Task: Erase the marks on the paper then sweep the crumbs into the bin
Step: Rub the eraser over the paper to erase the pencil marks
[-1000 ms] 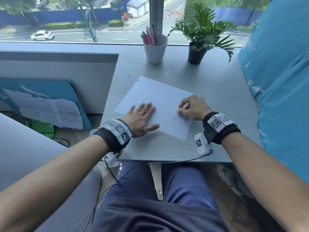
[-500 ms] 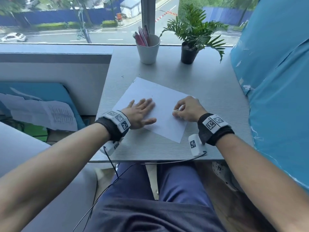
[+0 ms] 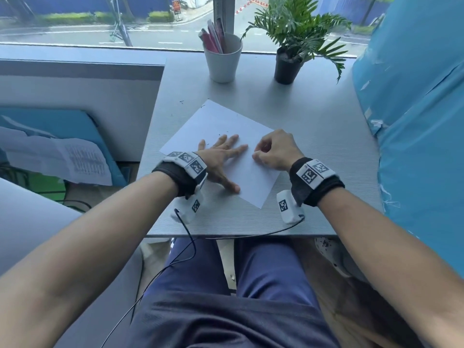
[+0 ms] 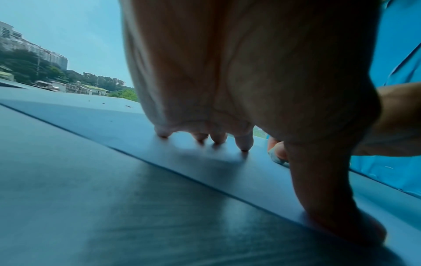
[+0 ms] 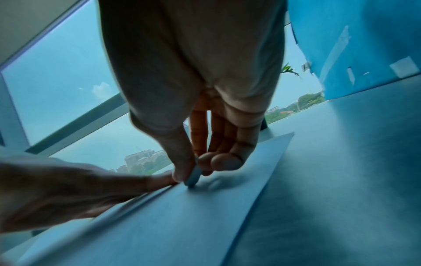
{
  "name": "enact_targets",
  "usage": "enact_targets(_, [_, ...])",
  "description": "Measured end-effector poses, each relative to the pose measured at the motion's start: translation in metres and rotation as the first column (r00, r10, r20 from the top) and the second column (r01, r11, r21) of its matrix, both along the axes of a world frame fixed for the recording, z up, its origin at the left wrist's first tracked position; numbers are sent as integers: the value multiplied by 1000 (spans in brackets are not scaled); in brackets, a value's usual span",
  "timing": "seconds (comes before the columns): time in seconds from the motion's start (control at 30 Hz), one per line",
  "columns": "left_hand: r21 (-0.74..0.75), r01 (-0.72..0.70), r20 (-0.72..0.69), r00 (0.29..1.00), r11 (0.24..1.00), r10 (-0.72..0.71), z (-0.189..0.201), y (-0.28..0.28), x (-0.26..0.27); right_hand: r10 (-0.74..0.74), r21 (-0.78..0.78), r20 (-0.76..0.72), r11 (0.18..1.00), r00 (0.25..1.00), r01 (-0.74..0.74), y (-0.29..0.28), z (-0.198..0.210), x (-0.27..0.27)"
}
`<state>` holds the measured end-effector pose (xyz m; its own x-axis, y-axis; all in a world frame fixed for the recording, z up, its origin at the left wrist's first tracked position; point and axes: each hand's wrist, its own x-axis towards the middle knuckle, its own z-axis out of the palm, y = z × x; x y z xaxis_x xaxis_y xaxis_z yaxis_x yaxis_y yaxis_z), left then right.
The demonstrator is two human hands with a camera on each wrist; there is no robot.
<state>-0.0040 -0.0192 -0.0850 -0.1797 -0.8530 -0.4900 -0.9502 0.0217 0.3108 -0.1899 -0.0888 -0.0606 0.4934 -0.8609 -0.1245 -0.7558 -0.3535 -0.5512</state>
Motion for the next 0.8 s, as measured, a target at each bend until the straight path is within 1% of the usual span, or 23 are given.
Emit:
enact_targets(0.03, [8,4,1,1000,1000,-4,0,-1,1,35,17,-3,999,999,-35,6,-2,2])
enact_targets(0.13, [13,12,1,1000,1000,-12,-2,-1,3,244,109,-56,965,968,-237,28,-1,6])
enact_targets(0.17, [12,16,5,1000,1000,-16,-1,-1,3,250,109,-60,964,966,-243,25,1,5])
enact_targets(0.27, [20,18,16,1000,1000,-18,1,-1,0,102,27,-2,994,995,-102,4,6,2])
enact_targets(0.3, [21,20,21,1000,1000,-21,2,-1,0,102,2,-9,995,995,-102,5,6,2])
enact_targets(0.33, [24,24,24,999,999,-24,3,-1,0,148,4,-31,989,989,-148,10,5,5])
enact_targets(0.4, [26,33,19,999,999,-33,2,-1,1,314,50,-88,949,945,-311,30,4,9])
enact_targets(0.43, [23,36,19,999,999,-37,2,0,2,362,64,-104,932,926,-357,33,5,9])
enact_targets(0.47, [22,36,21,999,999,-36,3,0,2,343,60,-114,939,932,-338,26,7,8])
enact_targets(0.53, [26,34,22,999,999,-35,4,0,0,183,22,-76,983,980,-181,3,9,2])
enact_targets(0.57, [24,32,24,999,999,-33,5,0,0,117,-4,-47,993,992,-118,-4,9,0])
enact_targets(0.6, [23,32,29,999,999,-33,5,0,0,96,-14,-35,995,995,-96,-3,8,0])
enact_targets(0.63, [26,35,35,999,999,-36,5,0,0,127,-11,-42,992,991,-128,6,6,2])
enact_targets(0.7, [31,42,43,998,999,-44,4,-1,1,296,34,-82,955,952,-294,37,2,6])
enact_targets(0.73, [27,47,47,998,999,-48,3,-1,1,356,62,-83,934,931,-352,46,2,6])
enact_targets(0.77, [25,49,47,998,998,-50,3,0,1,358,81,-83,933,930,-351,43,3,4])
enact_targets(0.8, [25,50,44,998,998,-51,3,1,0,296,77,-68,954,953,-291,30,4,3])
